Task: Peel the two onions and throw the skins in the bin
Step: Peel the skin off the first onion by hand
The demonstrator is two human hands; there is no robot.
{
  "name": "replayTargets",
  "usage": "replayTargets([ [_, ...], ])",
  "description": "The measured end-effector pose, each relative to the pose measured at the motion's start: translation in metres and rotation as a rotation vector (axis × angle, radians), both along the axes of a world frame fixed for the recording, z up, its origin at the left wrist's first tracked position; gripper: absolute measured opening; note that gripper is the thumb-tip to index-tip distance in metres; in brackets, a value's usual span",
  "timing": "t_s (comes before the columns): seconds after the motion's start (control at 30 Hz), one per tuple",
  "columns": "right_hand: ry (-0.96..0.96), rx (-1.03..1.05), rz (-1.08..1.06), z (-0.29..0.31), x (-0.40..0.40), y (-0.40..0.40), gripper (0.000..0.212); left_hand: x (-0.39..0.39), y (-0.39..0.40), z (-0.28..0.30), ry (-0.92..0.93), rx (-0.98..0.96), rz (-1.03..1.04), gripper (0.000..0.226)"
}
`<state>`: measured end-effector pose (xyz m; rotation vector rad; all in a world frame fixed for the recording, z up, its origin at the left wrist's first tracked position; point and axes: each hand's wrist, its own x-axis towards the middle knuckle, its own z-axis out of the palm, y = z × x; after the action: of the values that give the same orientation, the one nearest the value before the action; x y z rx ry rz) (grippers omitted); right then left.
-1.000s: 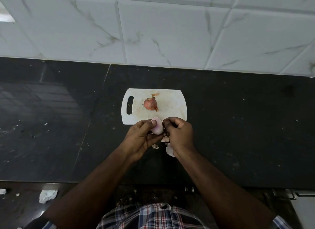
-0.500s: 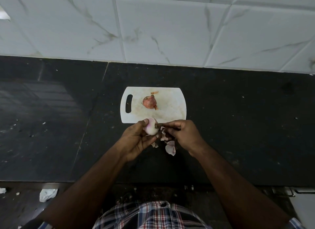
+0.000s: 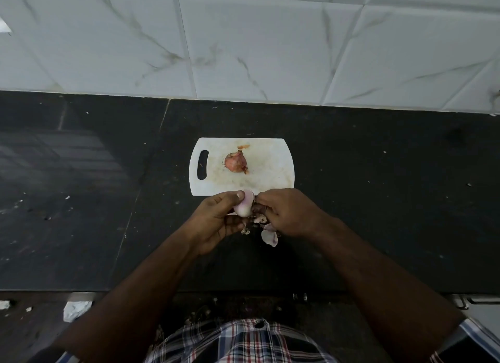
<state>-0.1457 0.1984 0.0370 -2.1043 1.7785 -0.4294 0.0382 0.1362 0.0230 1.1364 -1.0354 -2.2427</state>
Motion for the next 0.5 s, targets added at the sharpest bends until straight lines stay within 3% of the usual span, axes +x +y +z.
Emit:
replayTargets([
  [0.13,-0.048,-0.108,-0.018,-0.008,-0.001,0.003,0.029,-0.006,0.003,-0.002,-0.029,-0.130,0.049,0.022],
  [0.23,-0.132,-0.156,-0.078,-0.006,0.010,0.008,0.030,-0.004,-0.001,-0.008,-0.104,-0.225,0.103,0.034],
  [0.33,-0.222,-0.083,-0.105,-0.009,0.014,0.008,0.032,0.005,-0.002,-0.013,-0.092,-0.157,0.102,0.034],
  [0.47,-0.227,0.074,-0.162,-0.026,0.002,0.013,0.015,0.008,-0.001,-0.014,-0.042,0.001,0.143,0.030],
  [0.5,-0.219,0.091,-0.168,-0.029,0.000,0.013,0.020,0.008,-0.001,-0.013,-0.030,0.026,0.144,0.031],
])
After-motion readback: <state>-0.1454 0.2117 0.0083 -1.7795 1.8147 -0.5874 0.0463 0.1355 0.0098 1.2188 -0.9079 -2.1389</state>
